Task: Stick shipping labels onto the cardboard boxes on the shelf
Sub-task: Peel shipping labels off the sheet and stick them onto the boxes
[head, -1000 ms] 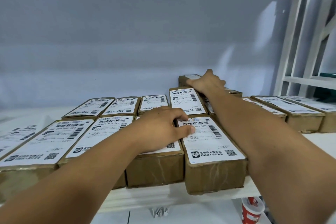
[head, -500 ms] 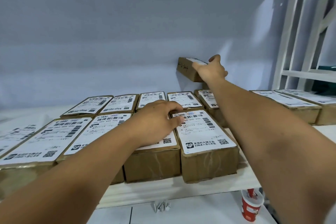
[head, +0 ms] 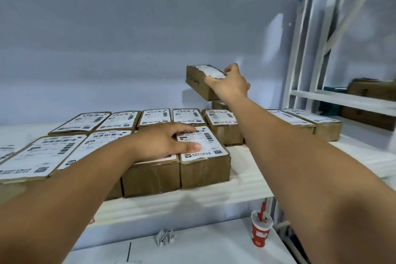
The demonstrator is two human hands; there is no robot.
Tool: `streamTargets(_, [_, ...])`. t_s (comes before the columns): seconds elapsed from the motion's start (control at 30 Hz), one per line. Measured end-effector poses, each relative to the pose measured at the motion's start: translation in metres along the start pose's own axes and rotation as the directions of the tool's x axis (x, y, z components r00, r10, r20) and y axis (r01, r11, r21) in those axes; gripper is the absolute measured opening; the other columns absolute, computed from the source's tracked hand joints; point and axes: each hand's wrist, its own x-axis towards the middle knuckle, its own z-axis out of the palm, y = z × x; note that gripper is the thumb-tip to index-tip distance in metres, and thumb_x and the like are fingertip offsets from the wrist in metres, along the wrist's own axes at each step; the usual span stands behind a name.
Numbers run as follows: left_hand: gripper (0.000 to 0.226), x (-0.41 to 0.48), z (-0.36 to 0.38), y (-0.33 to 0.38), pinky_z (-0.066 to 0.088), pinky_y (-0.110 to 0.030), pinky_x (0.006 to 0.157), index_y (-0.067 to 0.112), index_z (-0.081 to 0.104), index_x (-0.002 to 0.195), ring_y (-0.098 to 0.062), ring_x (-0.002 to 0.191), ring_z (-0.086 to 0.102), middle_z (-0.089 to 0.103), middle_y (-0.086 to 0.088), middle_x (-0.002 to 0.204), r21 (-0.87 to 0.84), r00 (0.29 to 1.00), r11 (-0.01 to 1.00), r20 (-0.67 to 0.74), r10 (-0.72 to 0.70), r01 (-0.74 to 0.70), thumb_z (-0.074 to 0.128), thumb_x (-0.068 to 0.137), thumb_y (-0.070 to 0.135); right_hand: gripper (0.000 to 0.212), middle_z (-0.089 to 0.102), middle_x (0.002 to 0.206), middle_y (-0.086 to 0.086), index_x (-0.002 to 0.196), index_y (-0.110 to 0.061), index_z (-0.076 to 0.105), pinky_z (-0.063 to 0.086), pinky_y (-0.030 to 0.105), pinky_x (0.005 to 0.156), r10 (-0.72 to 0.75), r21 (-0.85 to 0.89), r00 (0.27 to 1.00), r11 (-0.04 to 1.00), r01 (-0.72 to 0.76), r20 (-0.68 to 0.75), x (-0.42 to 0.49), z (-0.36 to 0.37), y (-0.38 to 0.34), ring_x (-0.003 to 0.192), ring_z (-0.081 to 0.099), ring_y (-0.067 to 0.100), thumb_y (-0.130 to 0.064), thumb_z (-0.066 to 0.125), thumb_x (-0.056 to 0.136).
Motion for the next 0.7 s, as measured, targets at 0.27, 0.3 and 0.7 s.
streamTargets(0.27, [0.042,-0.003,0.002,0.003,0.039,-0.024,0.086,0.034,0.063,0.112,-0.005,0.097,0.052,0.062,0.013,0.114,0.194,0.985,0.980,-0.154,0.076,-0.045,0.052,0.082,0.060,0.056,0.049,0.123,0.005,0.122,-0.032,0.045,0.040,0.034,0.086,0.012,-0.007,0.997,1.000,-0.013,-0.081,-0.067,-0.043,0.007,0.120,0.032,0.027,-0.051,0.061,0.073])
streamTargets(0.3, [0.038,-0.004,0.001,0.005,0.041,-0.025,0.083,0.032,0.064,0.108,-0.007,0.094,0.053,0.064,0.012,0.110,0.283,0.981,0.957,-0.158,0.114,-0.066,0.050,0.085,0.059,0.055,0.048,0.124,0.005,0.123,-0.032,0.048,0.038,0.033,0.085,0.025,-0.009,0.996,1.000,-0.026,-0.086,-0.074,-0.047,0.010,0.121,0.032,0.027,-0.051,0.061,0.073])
streamTargets(0.7, [0.029,-0.021,0.019,0.061,0.049,-0.039,0.084,0.024,0.054,0.120,-0.026,0.104,0.055,0.062,-0.005,0.116,0.380,0.937,0.922,-0.291,0.192,-0.071,0.043,0.096,0.037,0.063,0.057,0.122,-0.005,0.116,-0.037,0.063,0.046,0.034,0.095,0.106,0.006,0.982,0.994,-0.107,-0.154,-0.149,-0.096,0.047,0.121,0.045,0.021,-0.064,0.061,0.060])
